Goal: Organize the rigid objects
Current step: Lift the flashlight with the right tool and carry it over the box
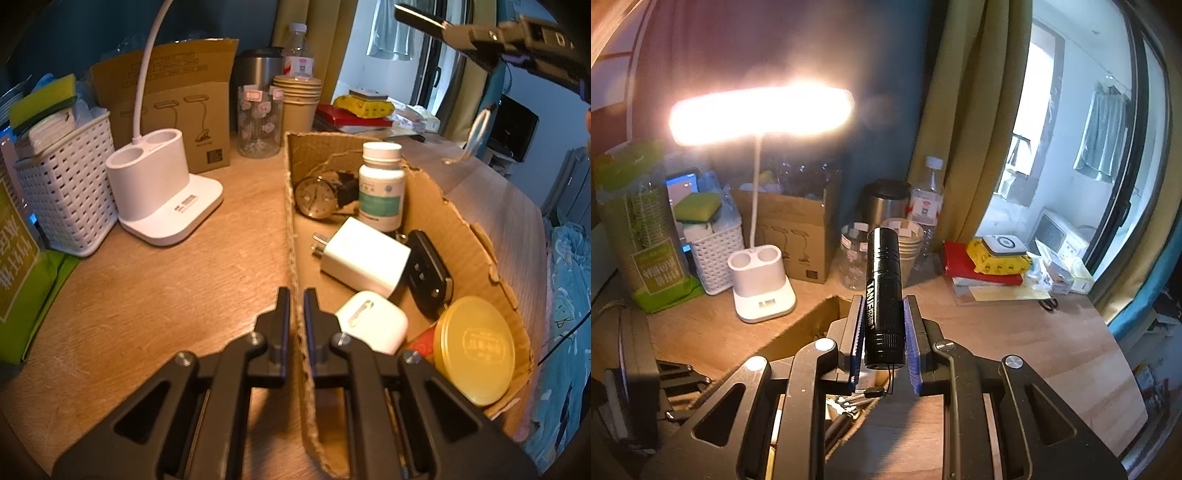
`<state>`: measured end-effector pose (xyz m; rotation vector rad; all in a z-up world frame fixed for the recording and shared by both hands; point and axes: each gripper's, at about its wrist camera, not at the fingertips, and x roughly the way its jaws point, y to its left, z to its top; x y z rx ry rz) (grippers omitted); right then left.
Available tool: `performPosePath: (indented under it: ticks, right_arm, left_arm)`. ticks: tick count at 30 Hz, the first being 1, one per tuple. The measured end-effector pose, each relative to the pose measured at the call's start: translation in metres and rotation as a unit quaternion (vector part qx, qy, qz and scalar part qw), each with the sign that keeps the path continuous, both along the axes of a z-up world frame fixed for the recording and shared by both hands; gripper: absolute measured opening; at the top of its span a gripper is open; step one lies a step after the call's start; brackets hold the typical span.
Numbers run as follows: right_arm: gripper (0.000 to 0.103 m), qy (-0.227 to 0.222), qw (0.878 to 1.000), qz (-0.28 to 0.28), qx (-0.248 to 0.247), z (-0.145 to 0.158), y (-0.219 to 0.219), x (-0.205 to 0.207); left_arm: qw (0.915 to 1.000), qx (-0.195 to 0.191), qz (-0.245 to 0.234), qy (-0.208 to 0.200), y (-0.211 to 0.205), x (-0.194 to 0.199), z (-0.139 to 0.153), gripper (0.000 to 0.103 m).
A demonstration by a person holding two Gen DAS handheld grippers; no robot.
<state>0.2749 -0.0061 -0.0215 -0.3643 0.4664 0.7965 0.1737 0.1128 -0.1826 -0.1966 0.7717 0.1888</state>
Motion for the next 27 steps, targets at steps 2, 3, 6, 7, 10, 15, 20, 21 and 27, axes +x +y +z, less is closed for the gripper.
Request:
performPosePath:
  ticks: [2,3,6,7,10,15,20,21,27]
  right_arm:
    - [0.022,0.005,1.0,0.009,0.002,-0.001,0.006,-0.004]
    - [0.022,0.007,1.0,0.013,0.001,-0.003,0.01,-0.006]
    - [0.022,0.019,1.0,0.024,-0.001,-0.012,0.021,-0.011]
    - [0.022,0.023,0.999,0.027,-0.003,-0.016,0.024,-0.012]
    - [0.022,0.036,0.999,0.036,-0.011,-0.029,0.034,-0.015]
    - [0.022,0.057,0.997,0.037,-0.026,-0.051,0.041,-0.011]
    - [0.022,0.07,0.996,0.033,-0.043,-0.07,0.043,-0.007]
    - [0.022,0.073,0.996,0.032,-0.047,-0.075,0.044,-0.006]
    - [0.022,0.068,0.994,0.022,-0.081,-0.096,0.048,-0.004]
  left_arm:
    - [1.0,0.0,0.0,0.0,-0.001,-0.001,0.001,0.008]
    - [1.0,0.0,0.0,0.0,-0.001,-0.001,0.001,0.008]
    - [1.0,0.0,0.0,0.0,-0.001,-0.001,0.001,0.008]
    - [1.0,-0.001,0.0,0.0,-0.001,-0.001,0.001,0.008]
    - [1.0,-0.001,0.0,-0.001,-0.002,0.0,0.002,0.008]
    - [1.0,-0.002,-0.001,-0.002,-0.004,0.0,0.003,0.008]
    - [1.0,-0.003,-0.002,-0.003,-0.005,-0.001,0.002,0.008]
    - [1.0,-0.003,-0.002,-0.003,-0.005,-0.001,0.002,0.008]
    - [1.0,-0.004,-0.001,-0.004,-0.005,-0.001,0.002,0.008]
